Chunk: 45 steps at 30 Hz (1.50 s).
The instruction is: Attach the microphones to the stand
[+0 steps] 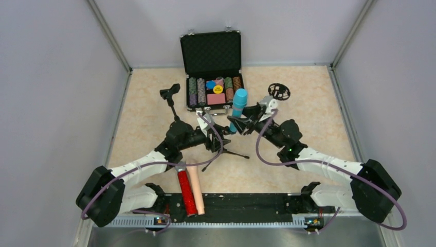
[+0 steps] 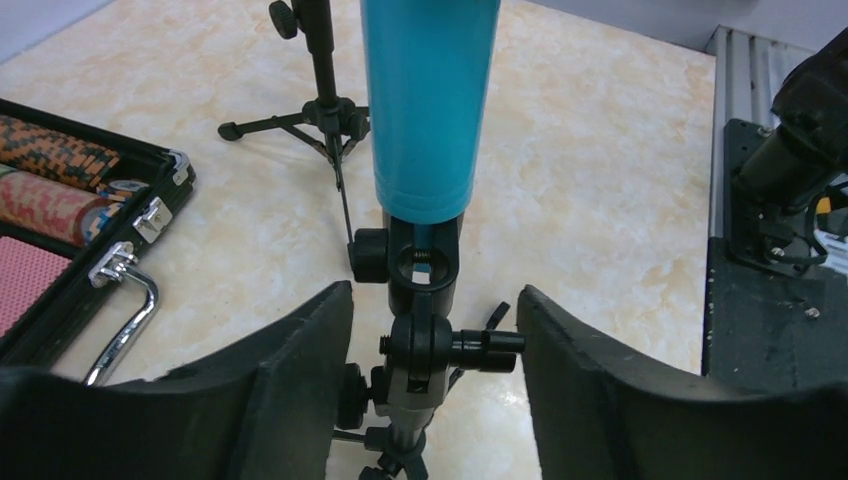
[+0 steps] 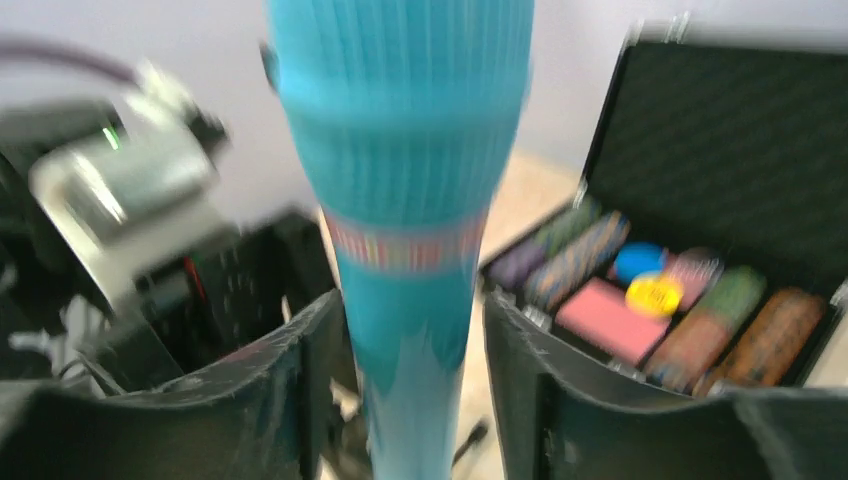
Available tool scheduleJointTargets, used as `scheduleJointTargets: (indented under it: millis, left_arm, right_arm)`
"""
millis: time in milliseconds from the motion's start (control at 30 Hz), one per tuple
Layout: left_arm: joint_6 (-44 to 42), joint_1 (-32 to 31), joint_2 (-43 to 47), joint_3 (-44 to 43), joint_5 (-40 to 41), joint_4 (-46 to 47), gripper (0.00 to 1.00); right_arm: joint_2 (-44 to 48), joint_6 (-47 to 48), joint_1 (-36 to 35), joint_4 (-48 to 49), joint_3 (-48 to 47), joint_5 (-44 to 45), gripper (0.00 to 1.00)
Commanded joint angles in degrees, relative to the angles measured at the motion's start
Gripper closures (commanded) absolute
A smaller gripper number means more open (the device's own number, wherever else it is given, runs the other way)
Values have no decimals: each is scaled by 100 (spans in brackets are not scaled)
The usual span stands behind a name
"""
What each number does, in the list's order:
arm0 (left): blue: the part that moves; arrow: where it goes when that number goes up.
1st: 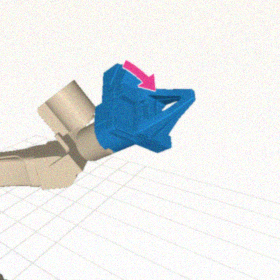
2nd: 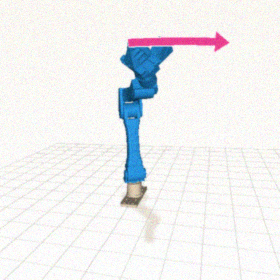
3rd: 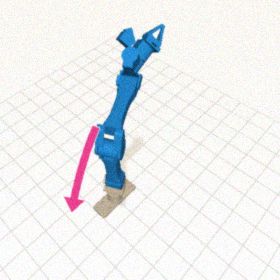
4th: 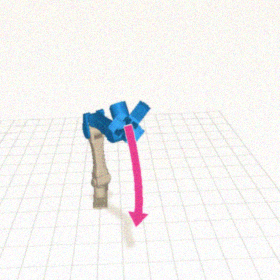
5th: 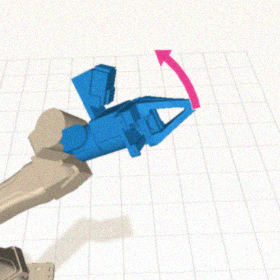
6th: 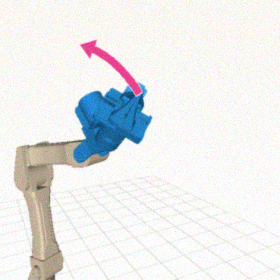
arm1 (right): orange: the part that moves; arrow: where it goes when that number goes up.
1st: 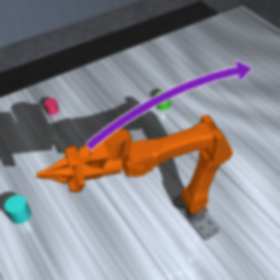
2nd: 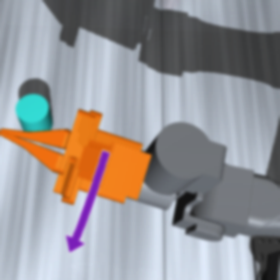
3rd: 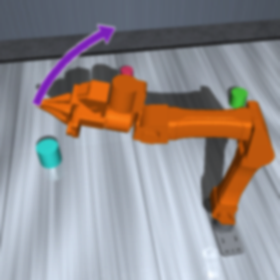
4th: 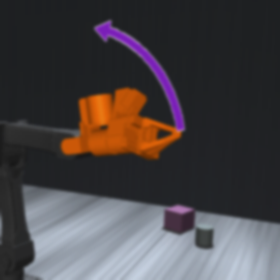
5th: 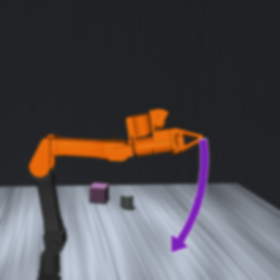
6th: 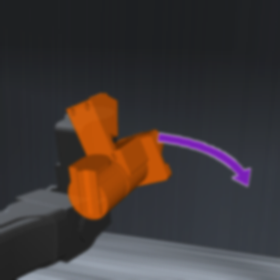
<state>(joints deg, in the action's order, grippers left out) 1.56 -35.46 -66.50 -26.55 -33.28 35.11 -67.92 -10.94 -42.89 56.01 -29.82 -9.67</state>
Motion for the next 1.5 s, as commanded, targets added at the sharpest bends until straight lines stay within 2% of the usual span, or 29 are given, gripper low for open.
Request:
scheduleJointTargets:
  millis: [0,100,167,333,433,533,733,800,867,900,1200,1467]
  left_arm:
    - [158,-14,135,-96,213,171,26]
    - [-3,-10,264,-68,320,42,14]
    - [-26,-13,371,-122,584,-237,12]
    - [-112,14,373,-223,577,-428,12]
    - [-112,17,251,-348,506,-472,16]
    - [-106,24,102,-443,437,-417,23]
    - [-112,22,-143,-743,271,-567,51]
    - [-249,23,-199,-837,150,-679,70]
    - [-311,23,-220,-893,90,-766,95]
    - [-307,24,-207,-904,60,-769,100]
    - [-182,22,26,-829,4,-606,100]
    - [433,27,161,-712,-22,204,100]
  right_arm:
    - [-183,249,-131,-2646,42,-351,38]
    - [-7,209,-130,-2732,-49,-385,22]
    - [115,170,-131,-2751,-58,-365,17]
    - [535,41,-125,-2763,37,-256,9]
    - [794,-76,-123,-2758,139,-135,6]
    - [1046,-210,-114,-2765,224,-52,3]
    - [1184,-502,34,-2880,222,-413,3]
    - [1186,-558,90,-2849,249,-571,4]
    - [1188,-552,97,-2810,305,-612,5]
    - [1189,-517,104,-2791,345,-627,5]
    - [1118,-104,104,-2703,647,-681,7]
    - [728,80,97,-2282,884,-825,12]
